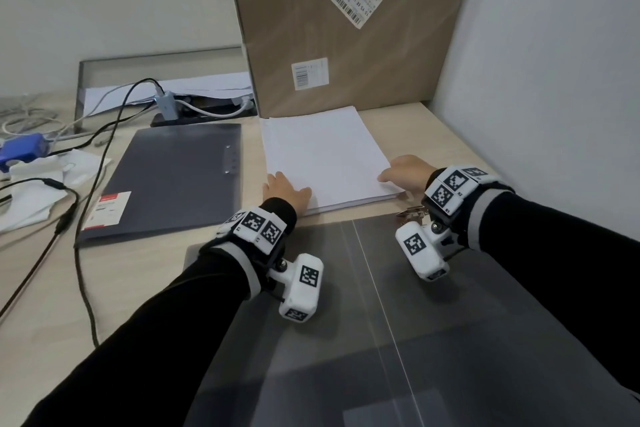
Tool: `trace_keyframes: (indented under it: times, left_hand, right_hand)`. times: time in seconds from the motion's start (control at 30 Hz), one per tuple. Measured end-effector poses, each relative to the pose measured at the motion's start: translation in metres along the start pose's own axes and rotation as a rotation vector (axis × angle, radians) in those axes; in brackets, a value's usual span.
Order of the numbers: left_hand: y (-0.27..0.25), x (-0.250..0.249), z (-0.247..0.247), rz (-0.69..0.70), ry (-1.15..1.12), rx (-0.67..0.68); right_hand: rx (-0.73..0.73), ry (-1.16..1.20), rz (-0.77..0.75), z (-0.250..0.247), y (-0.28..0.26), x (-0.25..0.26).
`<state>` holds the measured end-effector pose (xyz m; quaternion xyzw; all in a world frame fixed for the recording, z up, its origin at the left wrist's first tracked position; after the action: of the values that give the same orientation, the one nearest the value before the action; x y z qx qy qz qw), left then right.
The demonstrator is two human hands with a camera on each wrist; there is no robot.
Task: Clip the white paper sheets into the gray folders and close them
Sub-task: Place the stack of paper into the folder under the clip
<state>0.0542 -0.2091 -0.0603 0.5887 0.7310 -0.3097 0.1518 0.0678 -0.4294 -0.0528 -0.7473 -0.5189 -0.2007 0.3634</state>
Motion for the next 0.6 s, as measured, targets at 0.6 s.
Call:
trace_keyframes:
  times: [0.6]
  left_hand:
    - [0.010,-0.008,-0.028,-0.088,-0.315,0.010]
  right_hand:
    - [0.090,-0.287,-0.102,0.012,-0.009,-0.005]
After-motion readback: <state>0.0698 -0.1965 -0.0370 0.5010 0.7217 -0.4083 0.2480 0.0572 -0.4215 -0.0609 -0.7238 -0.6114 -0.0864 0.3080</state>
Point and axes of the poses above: each hand's wrist, its own y-axis towards the middle knuckle, its own z-axis out of the palm, x = y × z, the point moved 3 cm from there along y, towards the middle knuckle
